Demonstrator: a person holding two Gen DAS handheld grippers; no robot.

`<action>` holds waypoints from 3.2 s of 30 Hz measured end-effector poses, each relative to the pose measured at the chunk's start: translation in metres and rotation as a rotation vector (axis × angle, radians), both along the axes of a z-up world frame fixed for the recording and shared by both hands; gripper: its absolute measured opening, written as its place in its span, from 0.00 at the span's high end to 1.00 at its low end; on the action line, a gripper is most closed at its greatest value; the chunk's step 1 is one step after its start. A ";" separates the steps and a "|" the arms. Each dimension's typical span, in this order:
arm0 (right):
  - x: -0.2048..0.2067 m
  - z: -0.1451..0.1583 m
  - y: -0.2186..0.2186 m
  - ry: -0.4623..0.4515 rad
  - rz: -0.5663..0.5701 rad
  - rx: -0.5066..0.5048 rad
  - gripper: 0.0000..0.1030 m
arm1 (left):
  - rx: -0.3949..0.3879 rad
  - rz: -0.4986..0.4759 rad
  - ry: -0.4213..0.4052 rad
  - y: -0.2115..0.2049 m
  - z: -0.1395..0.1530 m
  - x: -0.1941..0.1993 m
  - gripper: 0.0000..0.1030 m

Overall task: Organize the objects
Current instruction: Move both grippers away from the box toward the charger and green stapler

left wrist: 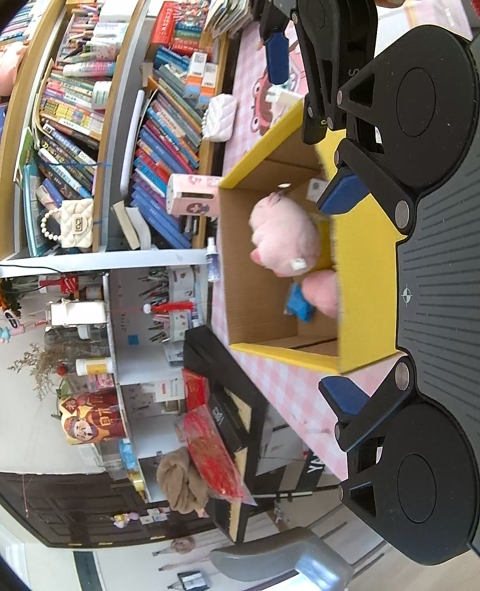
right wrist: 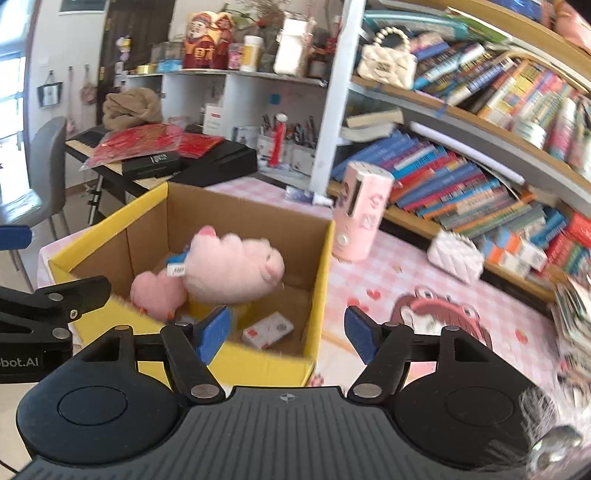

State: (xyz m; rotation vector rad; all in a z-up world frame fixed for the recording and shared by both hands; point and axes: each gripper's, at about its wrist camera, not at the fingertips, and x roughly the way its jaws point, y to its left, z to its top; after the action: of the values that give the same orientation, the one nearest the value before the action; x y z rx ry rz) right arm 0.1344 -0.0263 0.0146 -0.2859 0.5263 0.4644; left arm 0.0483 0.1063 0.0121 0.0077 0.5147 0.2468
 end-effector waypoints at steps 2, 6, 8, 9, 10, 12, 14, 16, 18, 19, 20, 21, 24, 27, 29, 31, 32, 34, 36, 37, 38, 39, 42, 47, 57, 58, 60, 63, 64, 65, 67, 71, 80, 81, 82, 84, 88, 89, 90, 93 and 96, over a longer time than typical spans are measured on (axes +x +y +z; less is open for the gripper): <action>-0.010 -0.003 -0.004 0.019 -0.022 0.005 0.34 | -0.001 -0.007 0.006 -0.002 -0.001 -0.009 0.06; -0.031 -0.009 -0.010 0.047 -0.063 0.009 0.31 | -0.001 -0.022 0.026 -0.005 -0.004 -0.025 0.05; -0.041 -0.011 -0.012 0.052 -0.076 0.009 0.29 | 0.002 -0.028 0.036 -0.007 -0.006 -0.032 0.03; -0.046 -0.012 -0.014 0.052 -0.085 0.009 0.27 | 0.002 -0.030 0.039 -0.007 -0.006 -0.035 0.03; -0.050 -0.012 -0.015 0.052 -0.093 0.009 0.25 | 0.003 -0.033 0.043 -0.008 -0.007 -0.039 0.03; -0.058 -0.014 -0.018 0.052 -0.105 0.010 0.21 | 0.001 -0.038 0.051 -0.009 -0.008 -0.044 0.03; -0.065 -0.015 -0.021 0.053 -0.117 0.010 0.19 | 0.000 -0.045 0.055 -0.011 -0.008 -0.050 0.03; -0.073 -0.016 -0.024 0.054 -0.127 0.012 0.18 | 0.001 -0.055 0.058 -0.012 -0.009 -0.056 0.03; -0.080 -0.017 -0.026 0.055 -0.135 0.014 0.18 | 0.002 -0.067 0.061 -0.014 -0.010 -0.061 0.03; -0.084 -0.017 -0.027 0.055 -0.138 0.014 0.18 | 0.003 -0.073 0.063 -0.015 -0.011 -0.063 0.03; -0.087 -0.018 -0.029 0.056 -0.142 0.015 0.18 | 0.003 -0.080 0.065 -0.017 -0.011 -0.065 0.03; -0.090 -0.018 -0.030 0.058 -0.146 0.015 0.18 | 0.002 -0.085 0.067 -0.018 -0.012 -0.067 0.03; -0.099 -0.020 -0.034 0.063 -0.159 0.016 0.18 | 0.002 -0.103 0.074 -0.021 -0.014 -0.071 0.03; -0.106 -0.022 -0.039 0.071 -0.177 0.015 0.17 | -0.002 -0.127 0.086 -0.025 -0.016 -0.072 0.03; -0.109 -0.023 -0.045 0.077 -0.196 0.017 0.17 | -0.004 -0.146 0.095 -0.028 -0.017 -0.073 0.03; -0.111 -0.024 -0.049 0.083 -0.216 0.020 0.17 | -0.005 -0.166 0.103 -0.032 -0.018 -0.073 0.03; -0.112 -0.024 -0.052 0.085 -0.226 0.021 0.16 | -0.005 -0.176 0.105 -0.034 -0.019 -0.073 0.03; -0.113 -0.025 -0.057 0.089 -0.248 0.025 0.14 | -0.006 -0.195 0.108 -0.038 -0.019 -0.072 0.03; -0.115 -0.025 -0.062 0.091 -0.268 0.029 0.14 | -0.006 -0.214 0.109 -0.042 -0.020 -0.071 0.03; -0.115 -0.025 -0.065 0.091 -0.276 0.029 0.13 | -0.006 -0.224 0.109 -0.044 -0.020 -0.070 0.03; -0.115 -0.025 -0.067 0.090 -0.285 0.029 0.13 | -0.006 -0.234 0.110 -0.046 -0.020 -0.069 0.03; -0.115 -0.025 -0.070 0.090 -0.293 0.029 0.13 | -0.005 -0.243 0.111 -0.048 -0.021 -0.068 0.03; -0.115 -0.025 -0.077 0.088 -0.319 0.030 0.12 | -0.005 -0.271 0.110 -0.056 -0.021 -0.064 0.03; -0.113 -0.025 -0.093 0.084 -0.368 0.032 0.12 | -0.006 -0.317 0.106 -0.070 -0.021 -0.054 0.03; -0.098 -0.025 -0.124 0.088 -0.441 0.035 0.12 | -0.002 -0.386 0.109 -0.098 -0.022 -0.029 0.03; -0.096 -0.026 -0.127 0.089 -0.445 0.035 0.12 | -0.002 -0.391 0.112 -0.101 -0.023 -0.025 0.03; -0.090 -0.027 -0.133 0.095 -0.454 0.035 0.12 | 0.001 -0.400 0.118 -0.108 -0.024 -0.019 0.03; -0.080 -0.029 -0.141 0.106 -0.465 0.036 0.12 | 0.005 -0.411 0.123 -0.116 -0.025 -0.010 0.03; -0.077 -0.029 -0.144 0.108 -0.467 0.036 0.12 | 0.005 -0.414 0.123 -0.119 -0.024 -0.007 0.03; -0.073 -0.029 -0.146 0.110 -0.468 0.036 0.12 | 0.006 -0.416 0.122 -0.122 -0.024 -0.004 0.03; -0.067 -0.029 -0.151 0.111 -0.469 0.035 0.12 | 0.006 -0.419 0.120 -0.127 -0.023 0.002 0.03; -0.052 -0.026 -0.162 0.110 -0.467 0.036 0.12 | 0.009 -0.419 0.113 -0.139 -0.020 0.016 0.03; -0.015 -0.021 -0.187 0.102 -0.461 0.042 0.12 | 0.015 -0.411 0.097 -0.166 -0.017 0.048 0.03; -0.011 -0.022 -0.190 0.102 -0.459 0.042 0.12 | 0.013 -0.408 0.097 -0.169 -0.017 0.052 0.03; -0.006 -0.022 -0.193 0.102 -0.456 0.042 0.12 | 0.011 -0.404 0.098 -0.171 -0.018 0.056 0.03; 0.004 -0.022 -0.199 0.103 -0.449 0.040 0.12 | 0.006 -0.397 0.101 -0.177 -0.019 0.064 0.03; 0.025 -0.024 -0.211 0.110 -0.434 0.038 0.12 | 0.004 -0.379 0.105 -0.190 -0.021 0.081 0.03; 0.030 -0.024 -0.214 0.113 -0.430 0.039 0.12 | 0.003 -0.374 0.107 -0.192 -0.021 0.084 0.03; 0.035 -0.025 -0.217 0.116 -0.426 0.039 0.12 | 0.002 -0.368 0.109 -0.195 -0.022 0.088 0.03; 0.049 -0.028 -0.225 0.127 -0.412 0.041 0.12 | -0.001 -0.352 0.117 -0.201 -0.025 0.099 0.03; 0.064 -0.033 -0.231 0.145 -0.395 0.047 0.12 | 0.000 -0.327 0.130 -0.207 -0.028 0.112 0.03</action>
State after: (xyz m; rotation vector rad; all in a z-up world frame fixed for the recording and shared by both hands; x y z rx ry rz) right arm 0.1985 -0.2578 -0.0181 -0.0987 0.6950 0.1137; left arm 0.1598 -0.1010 -0.0160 0.1079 0.6337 -0.0746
